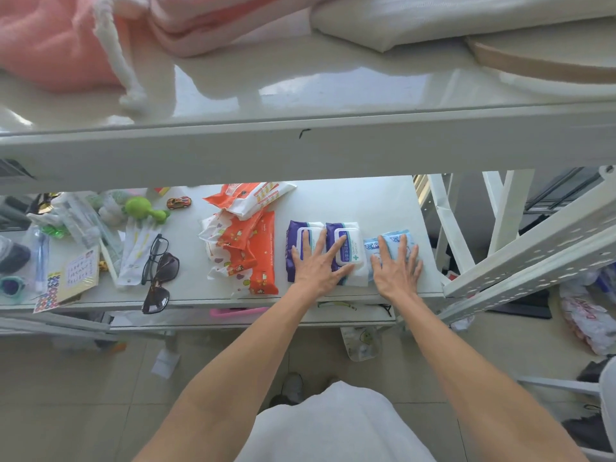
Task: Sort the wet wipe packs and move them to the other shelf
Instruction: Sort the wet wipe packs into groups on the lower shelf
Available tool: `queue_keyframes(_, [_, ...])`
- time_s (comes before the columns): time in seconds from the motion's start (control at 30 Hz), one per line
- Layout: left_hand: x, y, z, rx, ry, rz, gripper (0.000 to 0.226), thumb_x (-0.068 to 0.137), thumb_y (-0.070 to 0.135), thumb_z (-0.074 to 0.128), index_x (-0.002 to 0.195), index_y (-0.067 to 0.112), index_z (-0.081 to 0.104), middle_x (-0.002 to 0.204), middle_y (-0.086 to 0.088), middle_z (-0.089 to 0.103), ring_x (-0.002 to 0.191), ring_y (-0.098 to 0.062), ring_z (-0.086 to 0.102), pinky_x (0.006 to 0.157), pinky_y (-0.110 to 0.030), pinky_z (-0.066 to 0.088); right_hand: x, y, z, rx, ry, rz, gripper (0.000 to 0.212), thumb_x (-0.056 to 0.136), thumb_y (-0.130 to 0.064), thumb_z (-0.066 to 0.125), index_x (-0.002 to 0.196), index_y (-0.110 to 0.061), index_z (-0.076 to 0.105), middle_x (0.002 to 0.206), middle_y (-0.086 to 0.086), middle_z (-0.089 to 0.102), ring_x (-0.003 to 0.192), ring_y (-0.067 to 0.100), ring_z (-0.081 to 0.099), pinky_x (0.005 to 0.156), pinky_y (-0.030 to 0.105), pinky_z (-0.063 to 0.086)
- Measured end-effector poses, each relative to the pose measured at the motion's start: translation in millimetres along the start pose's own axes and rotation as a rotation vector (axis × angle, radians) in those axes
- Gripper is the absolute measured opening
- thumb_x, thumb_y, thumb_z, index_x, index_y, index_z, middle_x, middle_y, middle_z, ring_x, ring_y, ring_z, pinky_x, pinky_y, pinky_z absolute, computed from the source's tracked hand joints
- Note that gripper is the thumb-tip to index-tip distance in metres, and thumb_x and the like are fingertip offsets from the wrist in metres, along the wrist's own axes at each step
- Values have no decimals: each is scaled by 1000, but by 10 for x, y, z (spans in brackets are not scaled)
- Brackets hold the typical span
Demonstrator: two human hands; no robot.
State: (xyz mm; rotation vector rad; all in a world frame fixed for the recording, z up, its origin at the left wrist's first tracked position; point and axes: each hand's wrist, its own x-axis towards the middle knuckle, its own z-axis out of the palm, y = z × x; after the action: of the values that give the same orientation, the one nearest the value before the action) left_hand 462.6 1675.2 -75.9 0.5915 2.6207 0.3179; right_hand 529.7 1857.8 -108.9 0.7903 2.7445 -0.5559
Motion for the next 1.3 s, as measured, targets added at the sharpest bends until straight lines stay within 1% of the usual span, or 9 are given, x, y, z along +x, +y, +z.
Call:
queue_keyframes(0.2, [-306, -427, -426, -223, 548, -9, 45, 90, 27, 71, 132, 17, 60, 136, -9, 55, 123, -27, 56, 103, -46, 47, -23, -411, -168, 135, 299, -43, 55, 100, -28, 52, 153, -21, 38, 162, 19, 25, 148, 42, 24, 114, 61, 28])
queue_keyframes(0.33, [-539, -1103, -697, -329, 822, -422, 40, 88, 37, 71, 113, 12, 53, 118, -15, 52, 108, -32, 53, 95, -46, 44, -74, -1132, -221, 405, 329, -264, 34, 91, -2, 58, 124, -6, 62, 125, 16, 59, 108, 31, 61, 97, 42, 52])
queue_keyframes(0.47, [-616, -1699, -817, -631, 571, -793, 78, 83, 65, 68, 126, 8, 38, 132, -22, 42, 123, -41, 46, 105, -53, 37, -263, -1933, -113, 466, -13, -298, 19, 95, -16, 60, 107, -9, 72, 104, 12, 75, 94, 24, 68, 91, 40, 55])
queue_keyframes(0.67, [-526, -2104, -814, -1211, 231, -605, 75, 75, 51, 85, 122, 1, 54, 114, -11, 68, 101, -23, 65, 71, -32, 43, -431, -2663, 209, 532, -224, 37, 40, 98, -41, 52, 106, -4, 63, 103, 14, 64, 102, 33, 63, 82, 36, 46])
queue_keyframes(0.77, [-472, -2190, -782, -1324, 224, -565, 59, 74, 32, 90, 115, -2, 66, 105, -10, 72, 100, -26, 67, 81, -33, 46, -444, -2782, 249, 570, -219, 138, 41, 100, -41, 51, 110, -3, 60, 104, 11, 58, 104, 33, 60, 88, 39, 48])
queue_keyframes(0.97, [-554, -2422, -740, -1300, 149, -512, 41, 78, 13, 87, 115, 1, 72, 106, -13, 77, 105, -30, 71, 71, -28, 52, -488, -2889, 424, 468, -266, 152, 27, 97, -25, 53, 90, -6, 69, 95, 13, 70, 102, 32, 67, 81, 39, 51])
queue_keyframes(1.07, [-668, -2547, -759, -1279, 132, -497, 39, 80, 11, 85, 115, 0, 72, 104, -11, 76, 99, -26, 71, 74, -29, 52, -431, -3006, 370, 575, -36, 241, 36, 99, -25, 47, 109, 3, 68, 113, 21, 69, 113, 39, 64, 83, 38, 48])
queue_keyframes(1.17, [-772, -2548, -769, -1229, 205, -533, 36, 83, 20, 83, 111, 4, 66, 98, -4, 71, 90, -19, 65, 76, -30, 51, -239, -3139, 157, 765, 112, 267, 50, 95, -47, 50, 110, -2, 65, 114, 15, 69, 104, 35, 64, 92, 44, 53])
queue_keyframes(1.3, [-911, -2442, -643, -1196, 182, -616, 84, 65, 67, 81, 121, 9, 59, 114, -8, 69, 107, -24, 65, 96, -44, 56, 345, -3218, 169, 946, -136, 347, 96, 49, -85, 67, 113, -13, 66, 106, 6, 73, 95, 28, 72, 89, 43, 59])
